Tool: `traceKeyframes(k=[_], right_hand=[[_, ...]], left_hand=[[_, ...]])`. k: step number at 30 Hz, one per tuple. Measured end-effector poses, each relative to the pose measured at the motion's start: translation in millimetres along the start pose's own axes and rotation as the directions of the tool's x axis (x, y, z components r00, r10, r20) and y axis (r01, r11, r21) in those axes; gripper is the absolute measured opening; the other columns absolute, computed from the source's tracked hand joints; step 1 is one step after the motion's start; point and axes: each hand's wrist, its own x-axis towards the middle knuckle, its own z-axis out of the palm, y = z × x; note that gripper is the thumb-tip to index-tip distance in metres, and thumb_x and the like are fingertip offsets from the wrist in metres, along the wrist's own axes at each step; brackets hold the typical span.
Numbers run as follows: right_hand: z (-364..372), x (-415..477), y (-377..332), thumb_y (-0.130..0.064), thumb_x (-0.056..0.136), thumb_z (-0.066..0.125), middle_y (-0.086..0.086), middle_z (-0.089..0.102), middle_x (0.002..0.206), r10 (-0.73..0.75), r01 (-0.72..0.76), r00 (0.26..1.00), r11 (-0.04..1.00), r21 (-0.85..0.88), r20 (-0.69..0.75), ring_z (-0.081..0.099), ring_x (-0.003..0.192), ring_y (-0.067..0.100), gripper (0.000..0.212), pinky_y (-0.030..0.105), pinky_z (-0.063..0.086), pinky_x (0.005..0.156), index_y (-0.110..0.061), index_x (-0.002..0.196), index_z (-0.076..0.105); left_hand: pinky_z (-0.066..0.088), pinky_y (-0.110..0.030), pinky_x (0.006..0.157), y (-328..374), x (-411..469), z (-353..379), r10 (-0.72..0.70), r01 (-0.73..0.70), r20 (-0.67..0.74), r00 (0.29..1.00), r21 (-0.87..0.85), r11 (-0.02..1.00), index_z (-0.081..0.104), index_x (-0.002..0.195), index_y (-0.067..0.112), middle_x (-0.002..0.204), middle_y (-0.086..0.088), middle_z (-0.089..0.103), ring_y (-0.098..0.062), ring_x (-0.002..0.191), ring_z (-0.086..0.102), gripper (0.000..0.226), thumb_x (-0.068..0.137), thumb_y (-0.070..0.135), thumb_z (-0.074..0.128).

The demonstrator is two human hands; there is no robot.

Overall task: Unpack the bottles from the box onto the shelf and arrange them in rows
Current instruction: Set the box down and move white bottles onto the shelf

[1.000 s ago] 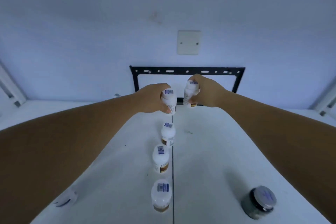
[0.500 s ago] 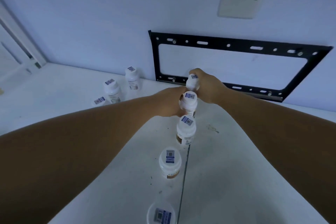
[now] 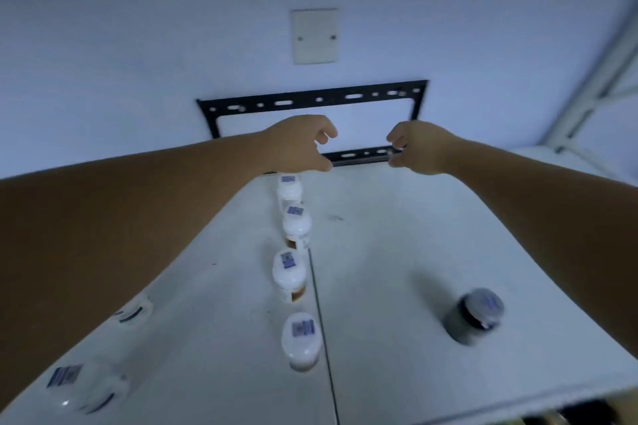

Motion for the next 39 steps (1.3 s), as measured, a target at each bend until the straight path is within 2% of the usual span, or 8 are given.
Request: traceKeyframes(k=[8, 13, 17, 21, 24, 30, 33, 39], right_hand=[[-68.8, -228.0, 95.2, -0.025, 0.083, 0.073, -0.002, 0.065, 0.118, 0.367, -0.366, 0.894, 0.929, 0.056, -0.258, 0.06, 0.095, 0.018, 0.044, 0.028, 0.048, 0.082, -0.016, 0.124, 0.06], [-67.3, -382.2, 165.4, -0.028, 0.082, 0.075, 0.0, 0.065, 0.109, 0.602, -0.612, 0.753, 0.789, 0.054, -0.267, 0.06, 0.1, 0.023, 0.042, 0.024, 0.038, 0.074, -0.014, 0.12, 0.063], [-40.0, -497.8, 224.1, -0.029, 0.079, 0.078, 0.006, 0.067, 0.114, 0.774, -0.771, 0.598, 0.626, 0.117, -0.206, 0.062, 0.105, 0.026, 0.044, 0.028, 0.048, 0.086, -0.015, 0.119, 0.065], [0.7, -594.2, 276.4, -0.034, 0.084, 0.074, 0.009, 0.065, 0.119, 0.854, -0.845, 0.513, 0.52, 0.126, -0.084, 0.06, 0.109, 0.028, 0.046, 0.035, 0.048, 0.094, -0.007, 0.12, 0.066], [37.6, -663.5, 320.0, -0.034, 0.084, 0.074, 0.008, 0.064, 0.123, 0.9, -0.886, 0.437, 0.428, 0.178, 0.008, 0.059, 0.111, 0.027, 0.05, 0.028, 0.045, 0.092, -0.006, 0.124, 0.064], [139.3, -747.2, 392.2, -0.031, 0.081, 0.077, 0.004, 0.064, 0.122, 0.917, -0.915, 0.331, 0.255, 0.313, 0.223, 0.058, 0.113, 0.025, 0.05, 0.028, 0.042, 0.091, -0.011, 0.124, 0.064], [192.4, -762.0, 408.7, -0.03, 0.08, 0.077, 0.004, 0.066, 0.12, 0.899, -0.913, 0.323, 0.213, 0.349, 0.297, 0.059, 0.111, 0.025, 0.048, 0.028, 0.044, 0.088, -0.012, 0.122, 0.064], [311.5, -773.6, 446.1, -0.027, 0.077, 0.075, 0.01, 0.068, 0.099, 0.846, -0.929, 0.282, 0.123, 0.349, 0.452, 0.063, 0.093, 0.03, 0.033, 0.033, 0.053, 0.076, -0.006, 0.1, 0.068]], left_hand=[[0.046, -0.017, 0.066, 199.2, -25.9, 61.9, 0.475, -0.469, 0.164, 0.865, -0.072, 0.88, 0.056, 0.126, 0.031, 0.121, 0.013, 0.057, -0.01, 0.106, 0.059, 0.048, 0.083, 0.034, 0.076], [0.043, -0.013, 0.066, 333.1, -64.1, 135.4, 0.661, -0.665, 0.301, 0.687, -0.106, 0.74, 0.06, 0.123, 0.026, 0.117, 0.01, 0.06, -0.009, 0.099, 0.059, 0.047, 0.08, 0.033, 0.078], [0.046, -0.023, 0.074, 428.3, -105.0, 211.7, 0.733, -0.772, 0.427, 0.53, -0.114, 0.625, 0.063, 0.119, 0.022, 0.113, 0.007, 0.062, -0.011, 0.095, 0.061, 0.044, 0.079, 0.03, 0.079], [0.047, -0.026, 0.077, 501.0, -150.0, 290.6, 0.746, -0.846, 0.547, 0.38, -0.121, 0.519, 0.065, 0.116, 0.02, 0.107, 0.006, 0.064, -0.015, 0.095, 0.063, 0.039, 0.08, 0.029, 0.078], [0.042, -0.023, 0.078, 548.6, -182.3, 360.8, 0.714, -0.874, 0.642, 0.279, -0.138, 0.466, 0.064, 0.119, 0.019, 0.107, 0.005, 0.064, -0.014, 0.096, 0.061, 0.041, 0.082, 0.031, 0.078], [0.051, -0.029, 0.086, 579.0, -222.5, 497.4, 0.547, -0.821, 0.814, 0.197, -0.169, 0.546, 0.063, 0.116, 0.021, 0.109, 0.007, 0.065, -0.013, 0.097, 0.063, 0.04, 0.081, 0.032, 0.079], [0.051, -0.028, 0.086, 565.1, -233.3, 549.5, 0.479, -0.786, 0.861, 0.173, -0.173, 0.594, 0.063, 0.112, 0.021, 0.108, 0.006, 0.066, -0.012, 0.096, 0.064, 0.038, 0.079, 0.029, 0.08], [0.053, -0.03, 0.089, 527.2, -240.3, 667.5, 0.307, -0.695, 0.945, 0.108, -0.15, 0.703, 0.065, 0.113, 0.022, 0.103, 0.008, 0.067, -0.011, 0.095, 0.065, 0.039, 0.079, 0.031, 0.081]])
